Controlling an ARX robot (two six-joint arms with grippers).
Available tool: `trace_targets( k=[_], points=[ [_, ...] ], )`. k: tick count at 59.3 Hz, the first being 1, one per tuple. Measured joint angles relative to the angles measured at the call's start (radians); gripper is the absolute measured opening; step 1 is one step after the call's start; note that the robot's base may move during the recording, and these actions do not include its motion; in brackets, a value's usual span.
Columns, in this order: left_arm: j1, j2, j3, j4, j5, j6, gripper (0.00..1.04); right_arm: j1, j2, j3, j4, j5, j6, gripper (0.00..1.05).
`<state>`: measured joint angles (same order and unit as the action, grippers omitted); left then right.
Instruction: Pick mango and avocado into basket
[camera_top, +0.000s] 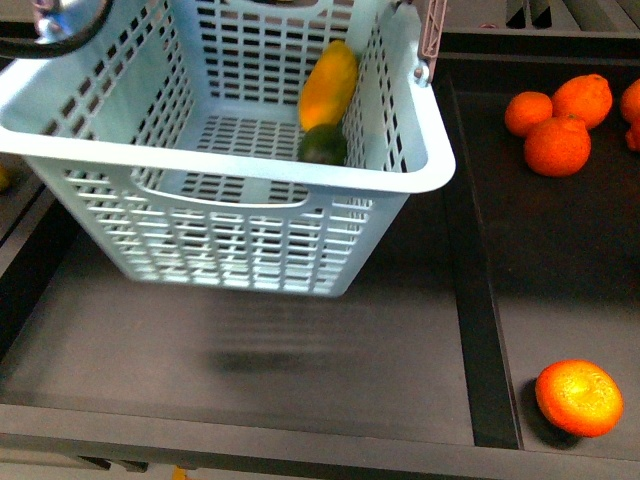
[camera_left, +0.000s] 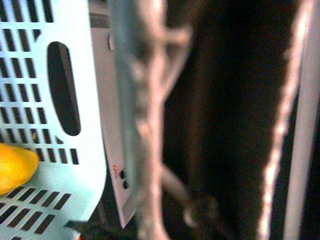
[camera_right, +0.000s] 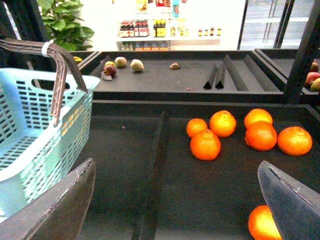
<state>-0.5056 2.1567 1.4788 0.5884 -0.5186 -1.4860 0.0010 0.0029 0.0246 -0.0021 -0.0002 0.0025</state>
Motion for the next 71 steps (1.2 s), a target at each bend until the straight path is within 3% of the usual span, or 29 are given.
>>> trace_targets(
  k=[11,32,44,60,71],
  points=[
    [0.016,0.150,0.065,0.238,0.080,-0.038,0.07,0.000,0.000,0.000,0.000,0.000,0.000,0.96],
    [0.055,0.369,0.138,0.435,0.172,-0.038,0.07,0.000,0.000,0.000,0.000,0.000,0.000,0.96],
    [0.060,0.377,0.125,0.467,0.178,-0.040,0.07,0.000,0.000,0.000,0.000,0.000,0.000,0.96],
    [0.037,0.375,0.082,0.387,0.179,-0.050,0.07,0.000,0.000,0.000,0.000,0.000,0.000,0.96],
    [0.031,0.311,0.071,0.178,0.201,-0.040,0.41,0.000,0.000,0.000,0.000,0.000,0.000,0.96]
  ],
)
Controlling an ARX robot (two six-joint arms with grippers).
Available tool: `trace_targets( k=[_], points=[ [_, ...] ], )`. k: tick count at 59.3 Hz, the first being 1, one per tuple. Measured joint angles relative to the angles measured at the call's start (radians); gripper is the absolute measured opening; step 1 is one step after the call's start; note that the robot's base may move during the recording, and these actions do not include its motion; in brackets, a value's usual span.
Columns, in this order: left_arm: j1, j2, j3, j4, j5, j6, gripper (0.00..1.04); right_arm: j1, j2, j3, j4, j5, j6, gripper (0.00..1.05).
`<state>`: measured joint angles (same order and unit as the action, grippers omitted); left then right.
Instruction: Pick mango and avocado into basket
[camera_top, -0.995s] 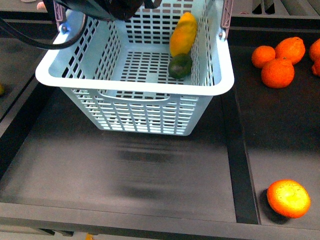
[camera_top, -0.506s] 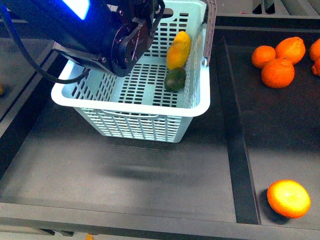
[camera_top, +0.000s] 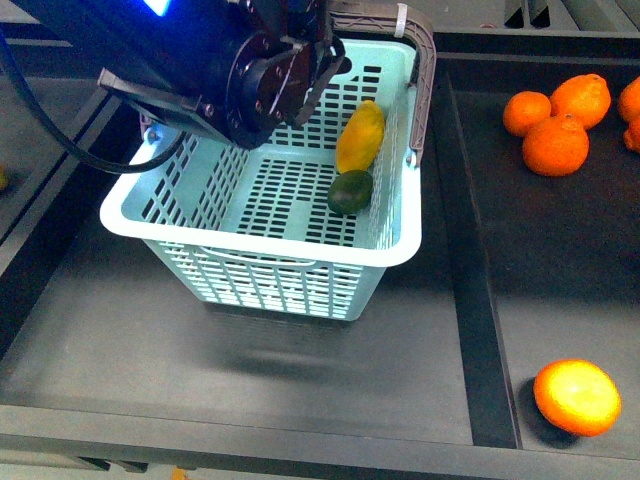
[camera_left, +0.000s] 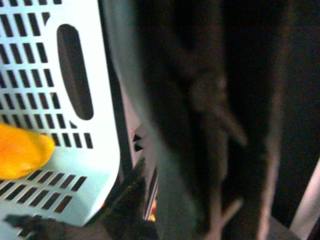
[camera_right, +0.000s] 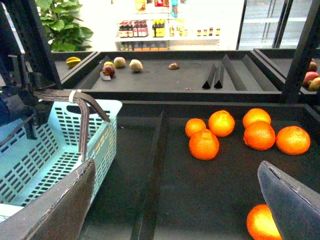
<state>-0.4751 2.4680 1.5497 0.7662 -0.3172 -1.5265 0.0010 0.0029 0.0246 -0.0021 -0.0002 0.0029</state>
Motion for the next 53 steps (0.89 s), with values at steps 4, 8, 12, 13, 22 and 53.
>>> trace_targets(
  k=[4,8,12,13,22,53],
  points=[
    [0.000,-0.026,0.004,-0.111,0.003,0.009,0.52,0.000,0.000,0.000,0.000,0.000,0.000,0.96],
    [0.001,-0.060,0.020,-0.249,-0.009,0.010,0.62,0.000,0.000,0.000,0.000,0.000,0.000,0.96],
    [0.004,-0.103,0.031,-0.366,-0.013,0.024,0.73,0.000,0.000,0.000,0.000,0.000,0.000,0.96],
    [0.004,-0.112,0.034,-0.386,-0.013,0.024,0.75,0.000,0.000,0.000,0.000,0.000,0.000,0.96],
    [0.006,-0.266,0.059,-0.682,-0.031,0.067,0.98,0.000,0.000,0.000,0.000,0.000,0.000,0.96],
    [0.037,-1.048,-0.855,-0.019,-0.118,1.324,0.44,0.000,0.000,0.000,0.000,0.000,0.000,0.96]
  ],
)
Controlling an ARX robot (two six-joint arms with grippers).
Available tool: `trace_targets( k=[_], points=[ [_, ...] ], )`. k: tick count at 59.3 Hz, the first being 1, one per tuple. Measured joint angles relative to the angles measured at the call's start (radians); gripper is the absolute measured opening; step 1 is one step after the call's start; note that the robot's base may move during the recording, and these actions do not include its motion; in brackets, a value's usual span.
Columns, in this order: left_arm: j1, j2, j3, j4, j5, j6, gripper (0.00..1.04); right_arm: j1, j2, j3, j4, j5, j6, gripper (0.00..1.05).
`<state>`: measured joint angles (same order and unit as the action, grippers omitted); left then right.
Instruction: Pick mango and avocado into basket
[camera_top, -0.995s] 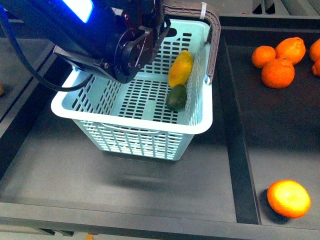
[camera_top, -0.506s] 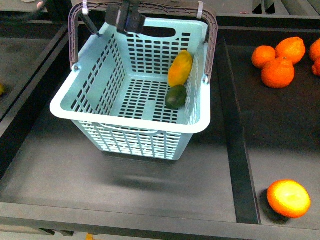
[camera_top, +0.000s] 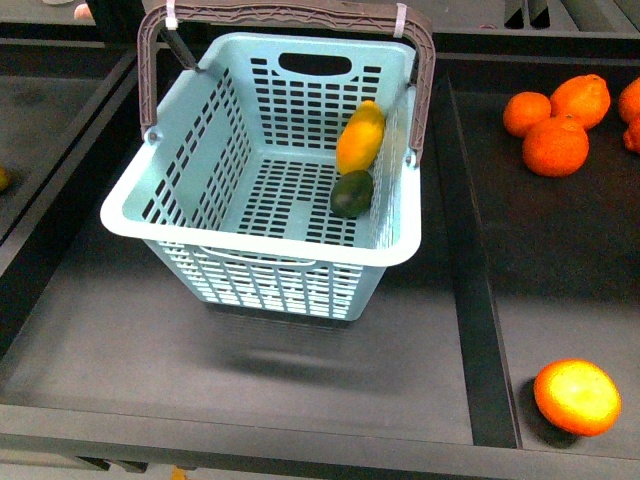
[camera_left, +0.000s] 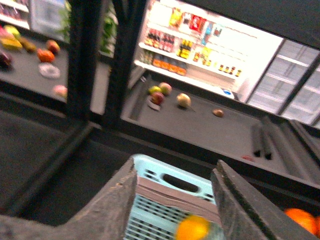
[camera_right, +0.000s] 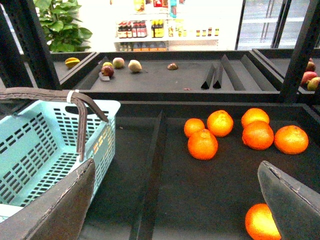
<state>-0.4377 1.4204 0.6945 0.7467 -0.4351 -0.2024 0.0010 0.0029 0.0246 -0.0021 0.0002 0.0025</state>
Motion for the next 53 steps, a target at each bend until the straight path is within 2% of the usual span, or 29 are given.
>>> trace_targets(
  k=[7,13,28,47,50,53],
  points=[
    [0.074,-0.109,-0.197,0.067,0.075,0.132,0.20,0.000,0.000,0.000,0.000,-0.001,0.000,0.96],
    [0.124,-0.193,-0.304,0.080,0.134,0.165,0.02,0.000,0.000,0.000,0.000,0.000,0.000,0.96],
    [0.249,-0.406,-0.496,0.063,0.252,0.184,0.02,0.000,0.000,0.000,0.000,0.000,0.000,0.96],
    [0.341,-0.657,-0.615,-0.069,0.340,0.188,0.02,0.000,0.000,0.000,0.000,0.000,0.000,0.96],
    [0.386,-0.697,-0.627,-0.099,0.414,0.189,0.02,0.000,0.000,0.000,0.000,0.000,0.000,0.96],
    [0.420,-0.722,-0.643,-0.107,0.425,0.191,0.02,0.000,0.000,0.000,0.000,0.000,0.000,0.96]
  ],
)
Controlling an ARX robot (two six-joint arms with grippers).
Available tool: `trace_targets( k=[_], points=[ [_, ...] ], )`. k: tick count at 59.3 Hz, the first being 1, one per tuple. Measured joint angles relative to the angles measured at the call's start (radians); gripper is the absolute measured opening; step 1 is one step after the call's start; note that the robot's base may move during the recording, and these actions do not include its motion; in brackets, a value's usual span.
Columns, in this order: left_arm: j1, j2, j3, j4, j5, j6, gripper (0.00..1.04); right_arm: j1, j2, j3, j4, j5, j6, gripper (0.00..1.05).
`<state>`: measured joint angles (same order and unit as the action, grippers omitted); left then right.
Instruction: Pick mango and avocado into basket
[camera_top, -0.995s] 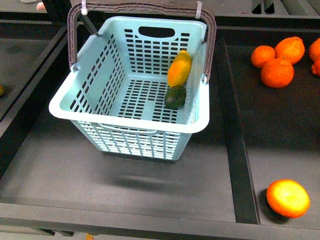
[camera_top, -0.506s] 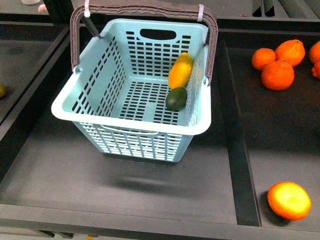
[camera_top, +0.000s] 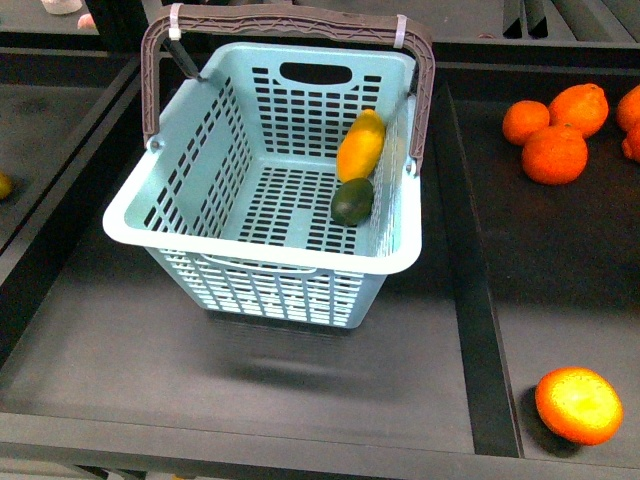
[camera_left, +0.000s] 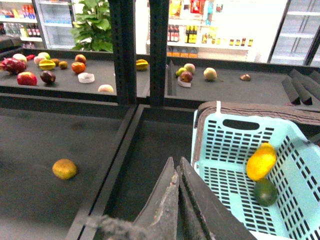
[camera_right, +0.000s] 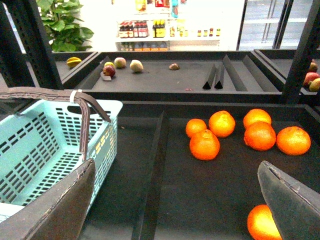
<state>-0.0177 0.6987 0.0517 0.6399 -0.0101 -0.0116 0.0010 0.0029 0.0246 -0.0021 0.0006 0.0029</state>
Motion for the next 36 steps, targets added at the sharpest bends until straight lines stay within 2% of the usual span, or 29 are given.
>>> trace_targets(
  k=[3,36],
  points=[
    [0.013,-0.019,-0.031,0.020,0.004,0.000,0.02,0.000,0.000,0.000,0.000,-0.001,0.000,0.96],
    [0.013,-0.389,-0.038,-0.331,0.010,0.001,0.02,0.000,0.000,0.000,0.000,0.000,0.000,0.96]
  ],
)
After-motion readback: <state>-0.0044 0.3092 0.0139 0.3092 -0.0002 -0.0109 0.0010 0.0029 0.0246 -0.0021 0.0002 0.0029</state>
